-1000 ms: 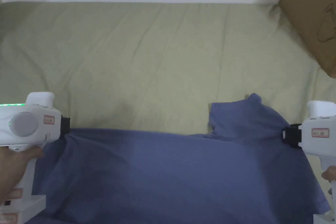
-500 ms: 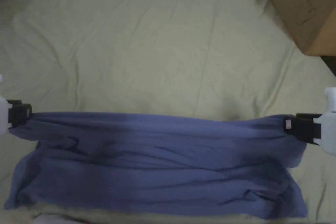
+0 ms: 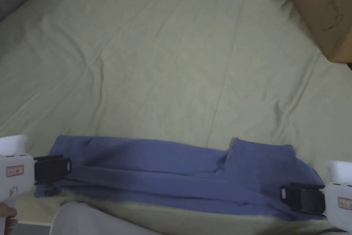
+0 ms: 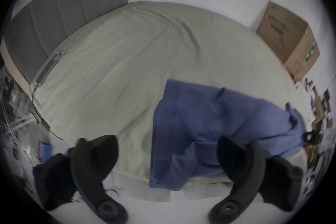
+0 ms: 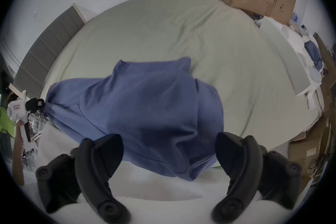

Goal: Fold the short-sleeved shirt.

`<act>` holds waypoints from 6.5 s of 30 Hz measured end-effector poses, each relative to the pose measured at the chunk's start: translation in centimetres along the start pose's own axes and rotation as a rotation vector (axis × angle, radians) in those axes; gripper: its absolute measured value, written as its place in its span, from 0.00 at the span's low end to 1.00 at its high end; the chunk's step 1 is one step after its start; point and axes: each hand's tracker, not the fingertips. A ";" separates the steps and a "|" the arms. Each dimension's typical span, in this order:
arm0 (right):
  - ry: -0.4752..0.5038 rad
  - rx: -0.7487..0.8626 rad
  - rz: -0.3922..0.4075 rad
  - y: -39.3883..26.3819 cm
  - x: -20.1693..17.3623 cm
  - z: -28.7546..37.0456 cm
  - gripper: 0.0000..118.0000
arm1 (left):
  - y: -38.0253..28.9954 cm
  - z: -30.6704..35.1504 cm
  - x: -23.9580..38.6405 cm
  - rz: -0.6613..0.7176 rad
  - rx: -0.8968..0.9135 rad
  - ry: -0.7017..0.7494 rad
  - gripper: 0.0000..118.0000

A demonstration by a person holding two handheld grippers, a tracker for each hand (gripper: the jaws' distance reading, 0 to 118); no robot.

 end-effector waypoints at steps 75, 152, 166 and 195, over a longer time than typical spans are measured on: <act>0.361 0.322 -0.206 0.8 -9.4 5.1 0.00 | 5.8 5.6 5.0 0.107 -0.119 -0.499 0.07; 0.360 0.207 -0.160 -1.9 -8.9 5.4 0.00 | 0.2 -7.0 6.3 0.293 -0.342 -0.890 0.94; 0.313 0.333 -0.077 -0.9 -11.3 6.3 0.00 | -2.1 -15.6 12.0 0.286 -0.466 -0.843 0.06; 0.022 0.687 -0.032 -1.6 -9.8 11.7 0.00 | 10.1 1.4 6.1 0.100 -0.296 -0.305 0.06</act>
